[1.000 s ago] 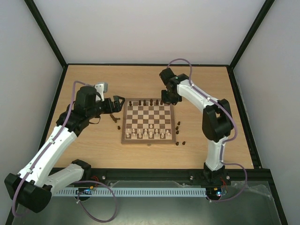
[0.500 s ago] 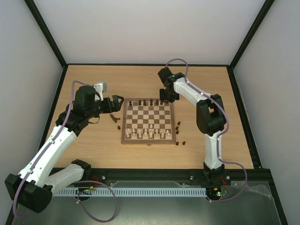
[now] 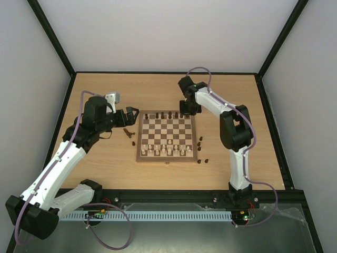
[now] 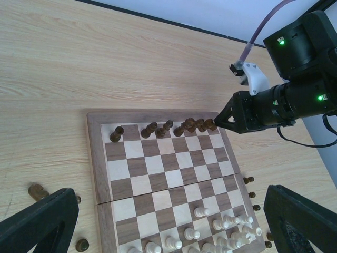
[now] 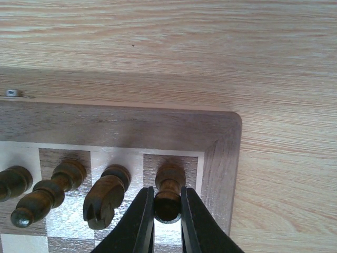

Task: Set up the chess pieces on the board
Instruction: Place the chess piece on the chessboard.

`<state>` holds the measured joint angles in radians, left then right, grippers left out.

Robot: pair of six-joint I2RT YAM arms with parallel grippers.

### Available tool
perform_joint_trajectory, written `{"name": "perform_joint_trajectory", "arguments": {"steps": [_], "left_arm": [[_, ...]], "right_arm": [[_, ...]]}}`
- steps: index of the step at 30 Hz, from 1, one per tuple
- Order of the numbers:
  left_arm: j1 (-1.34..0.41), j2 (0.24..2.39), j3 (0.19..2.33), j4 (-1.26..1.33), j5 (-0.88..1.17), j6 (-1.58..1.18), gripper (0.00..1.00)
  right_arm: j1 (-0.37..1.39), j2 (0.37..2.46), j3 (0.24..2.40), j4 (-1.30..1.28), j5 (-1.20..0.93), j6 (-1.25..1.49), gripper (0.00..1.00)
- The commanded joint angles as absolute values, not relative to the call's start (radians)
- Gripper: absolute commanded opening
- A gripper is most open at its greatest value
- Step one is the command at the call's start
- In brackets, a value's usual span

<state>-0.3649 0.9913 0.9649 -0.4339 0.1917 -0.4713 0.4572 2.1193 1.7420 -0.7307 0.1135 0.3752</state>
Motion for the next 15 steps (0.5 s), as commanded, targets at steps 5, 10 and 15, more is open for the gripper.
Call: {"name": "perform_joint_trajectory", "arguments": {"steps": [5, 10, 15], "left_arm": [[-0.356, 1.004, 0.967, -0.408, 0.208, -0.465, 1.00], [-0.356, 1.004, 0.966, -0.408, 0.207, -0.463, 0.99], [-0.356, 1.004, 0.968, -0.408, 0.210, -0.463, 0.99]], "right_arm": [[0.454, 2.144, 1.756, -0.757, 0.091, 0.362, 0.10], [0.455, 2.130, 1.758, -0.765, 0.104, 0.365, 0.19], [0.454, 2.109, 1.758, -0.767, 0.111, 0.367, 0.28]]}}
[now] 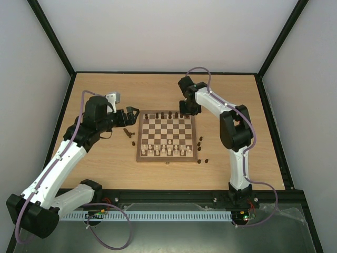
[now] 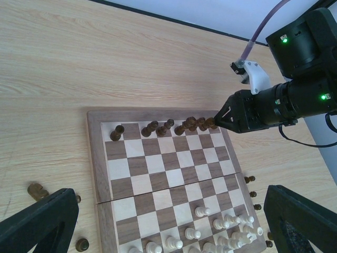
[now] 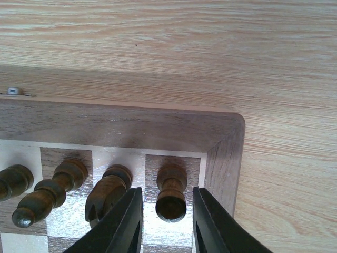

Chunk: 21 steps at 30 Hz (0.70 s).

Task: Set up the chess pieces on the board
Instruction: Place the chess piece on the chessboard.

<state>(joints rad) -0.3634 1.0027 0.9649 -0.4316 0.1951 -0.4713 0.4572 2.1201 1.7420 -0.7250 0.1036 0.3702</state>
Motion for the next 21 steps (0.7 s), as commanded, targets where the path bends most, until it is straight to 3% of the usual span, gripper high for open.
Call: {"name": "perform_joint_trajectory", "arguments": {"steps": [1, 5, 13, 21], "left_arm": [[-0.356, 1.003, 0.968, -0.408, 0.211, -0.465, 1.00], [-0.356, 1.001, 0.971, -0.411, 0.212, -0.466, 0.99], [-0.356, 0.995, 0.972, -0.416, 0.222, -0.464, 0.99], [-0.356, 0.968, 0.992, -0.450, 0.213, -0.448, 1.00]], "right_arm": [[0.455, 2.105, 1.758, -0.767, 0.113, 0.365, 0.29], [0.454, 2.090, 1.757, -0.772, 0.123, 0.369, 0.30], [0.454, 1.965, 1.673, -0.740, 0.193, 0.399, 0.54], [0.451, 1.734, 1.492, -0.686, 0.235, 0.427, 0.69]]}}
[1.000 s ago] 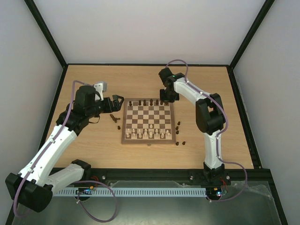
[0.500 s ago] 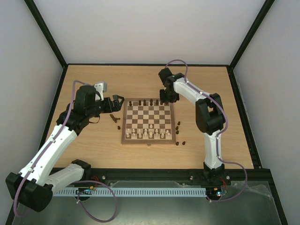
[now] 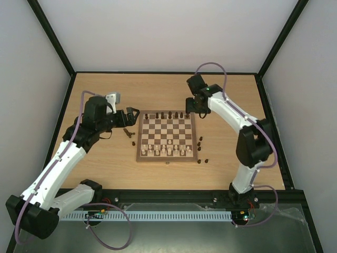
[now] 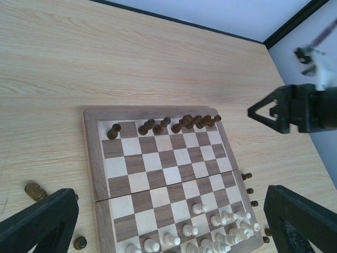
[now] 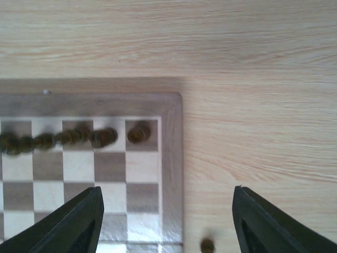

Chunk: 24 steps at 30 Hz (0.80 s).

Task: Set up the chess pieces on the board
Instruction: Place the chess piece on the chessboard, then pick up the chess piece at the center of the board.

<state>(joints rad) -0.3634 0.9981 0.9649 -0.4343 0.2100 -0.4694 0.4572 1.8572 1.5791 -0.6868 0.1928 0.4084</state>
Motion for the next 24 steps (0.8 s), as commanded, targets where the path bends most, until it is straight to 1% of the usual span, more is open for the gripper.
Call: {"name": "perform_joint_trajectory", "arguments": {"steps": [1, 7, 11, 16, 24], "left_arm": [[-0.356, 0.963, 0.996, -0.458, 0.207, -0.447, 1.00], [-0.355, 0.953, 1.008, -0.508, 0.164, -0.461, 1.00], [-0.348, 0.960, 0.980, -0.534, 0.124, -0.492, 1.00], [-0.341, 0.976, 0.905, -0.510, 0.119, -0.540, 1.00], [-0.311, 1.014, 0.809, -0.452, 0.025, -0.605, 0.99]], "right_arm": [[0.451, 1.704, 1.464, -0.680, 0.231, 0.429, 0.71], [0.451, 1.525, 1.288, -0.637, 0.173, 0.441, 0.83], [0.451, 1.412, 1.195, -0.600, 0.112, 0.446, 0.89], [0.451, 1.355, 1.137, -0.573, 0.045, 0.442, 0.88], [0.451, 1.300, 1.059, -0.523, -0.070, 0.428, 0.86]]}}
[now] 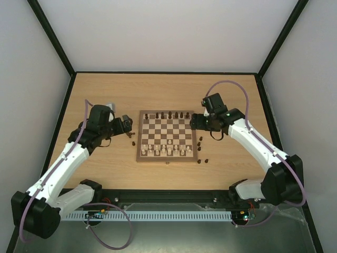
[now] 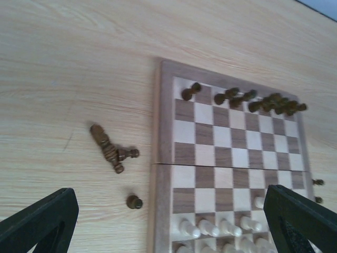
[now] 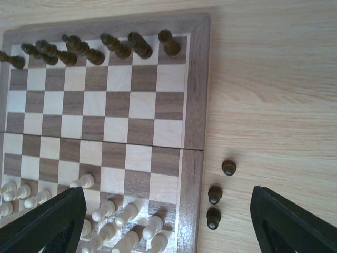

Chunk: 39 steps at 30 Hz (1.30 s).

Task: Set up the chess pieces on the board
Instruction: Pick up the chess piece at the center of the board.

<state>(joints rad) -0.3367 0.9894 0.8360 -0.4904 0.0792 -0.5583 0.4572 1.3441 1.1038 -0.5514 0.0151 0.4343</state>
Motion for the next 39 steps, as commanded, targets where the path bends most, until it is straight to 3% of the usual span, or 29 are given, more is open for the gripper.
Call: {"name": "perform_joint_trajectory", "arguments": {"steps": [1, 8, 12, 14, 19, 21, 39], "left_arm": [[-0.308, 1.027, 0.805, -0.444, 0.019, -0.610, 0.99], [-0.306, 1.064, 0.805, -0.392, 0.066, -0.653, 1.00], [-0.316, 1.058, 0.849, -0.405, 0.077, -0.648, 1.00], [-0.318, 1.051, 0.865, -0.412, 0.087, -0.639, 0.99], [-0.318, 1.026, 0.870, -0.416, 0.124, -0.616, 1.00], [-0.319, 1.016, 0.871, -0.419, 0.129, -0.605, 1.00], [-0.309, 1.010, 0.861, -0.401, 0.169, -0.554, 0.99]], "right_arm": [[0.452, 1.292, 1.049, -0.520, -0.078, 0.426, 0.86], [0.452, 1.258, 1.018, -0.553, 0.006, 0.450, 0.82], [0.453, 1.252, 0.950, -0.536, 0.047, 0.496, 0.74], [0.453, 1.262, 0.917, -0.527, 0.081, 0.519, 0.62], [0.453, 1.307, 0.864, -0.492, 0.126, 0.554, 0.57], [0.452, 1.334, 0.867, -0.487, 0.127, 0.558, 0.49], [0.451, 1.576, 0.992, -0.470, 0.187, 0.541, 0.33]]}}
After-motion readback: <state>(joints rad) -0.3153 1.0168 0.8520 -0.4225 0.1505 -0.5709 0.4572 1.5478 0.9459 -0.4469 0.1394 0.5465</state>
